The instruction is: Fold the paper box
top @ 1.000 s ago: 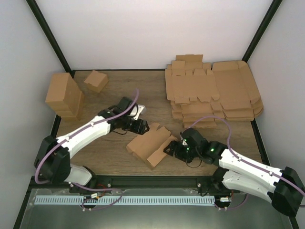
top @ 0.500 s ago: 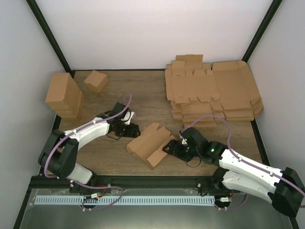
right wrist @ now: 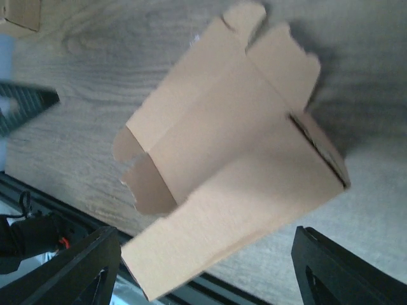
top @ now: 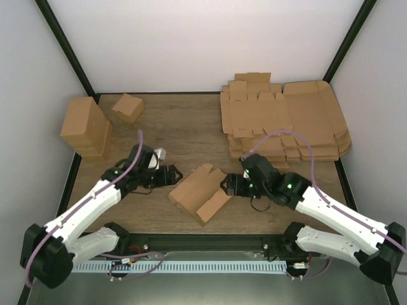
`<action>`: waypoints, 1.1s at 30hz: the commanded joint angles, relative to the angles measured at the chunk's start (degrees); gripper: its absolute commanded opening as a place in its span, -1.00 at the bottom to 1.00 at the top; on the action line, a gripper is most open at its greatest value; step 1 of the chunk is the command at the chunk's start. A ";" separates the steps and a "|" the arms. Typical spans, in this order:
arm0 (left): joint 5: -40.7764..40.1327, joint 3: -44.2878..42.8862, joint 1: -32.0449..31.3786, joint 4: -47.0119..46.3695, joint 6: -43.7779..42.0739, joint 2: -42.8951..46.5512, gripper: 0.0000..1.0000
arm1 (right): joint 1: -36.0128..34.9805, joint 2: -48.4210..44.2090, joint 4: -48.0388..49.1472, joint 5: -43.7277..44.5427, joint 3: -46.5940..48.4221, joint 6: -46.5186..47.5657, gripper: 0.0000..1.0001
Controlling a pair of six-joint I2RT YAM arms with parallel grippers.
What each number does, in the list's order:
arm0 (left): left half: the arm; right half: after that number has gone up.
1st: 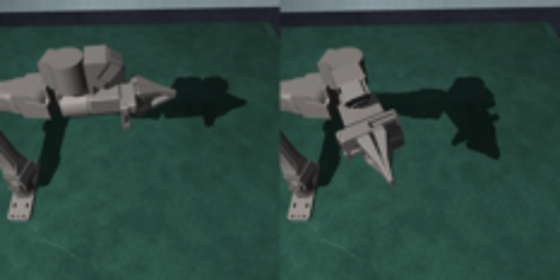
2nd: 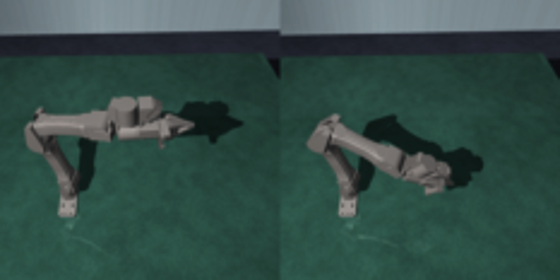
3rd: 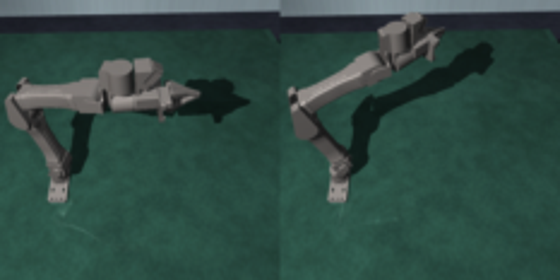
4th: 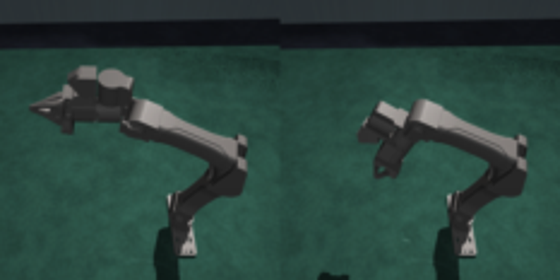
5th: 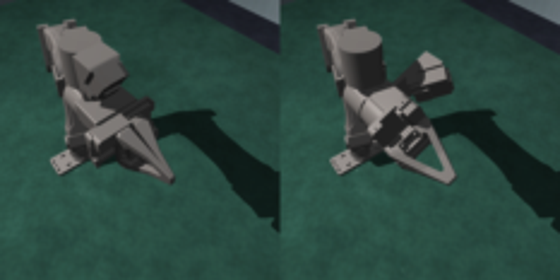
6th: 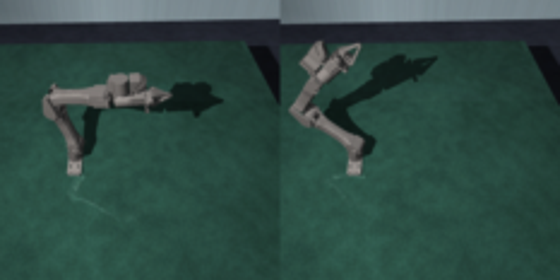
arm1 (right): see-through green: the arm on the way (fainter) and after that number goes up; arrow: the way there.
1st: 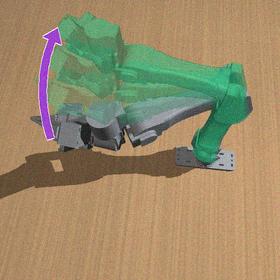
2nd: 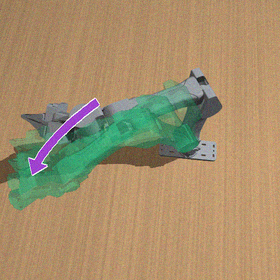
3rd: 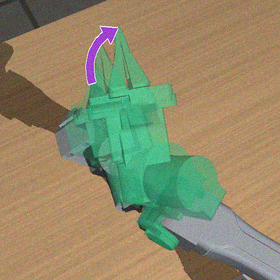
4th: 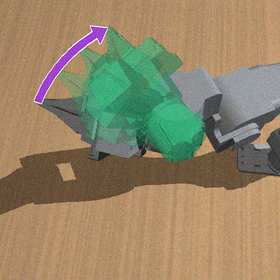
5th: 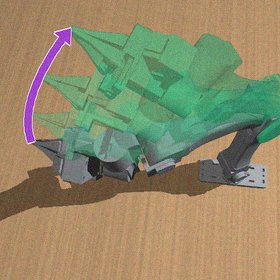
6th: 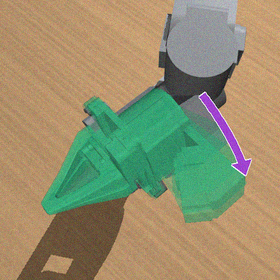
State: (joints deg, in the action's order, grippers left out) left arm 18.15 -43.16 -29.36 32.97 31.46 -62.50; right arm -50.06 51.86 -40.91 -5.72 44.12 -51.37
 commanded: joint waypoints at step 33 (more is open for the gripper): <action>-14.53 21.79 -24.22 -18.68 62.40 7.39 -0.21 | 16.21 31.42 5.48 -10.72 21.28 34.14 0.37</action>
State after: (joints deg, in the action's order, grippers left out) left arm 5.48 -21.78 -53.30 18.72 92.75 -53.54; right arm -34.22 83.96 -36.69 -15.75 65.06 -18.41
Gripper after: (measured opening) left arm 0.417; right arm 0.689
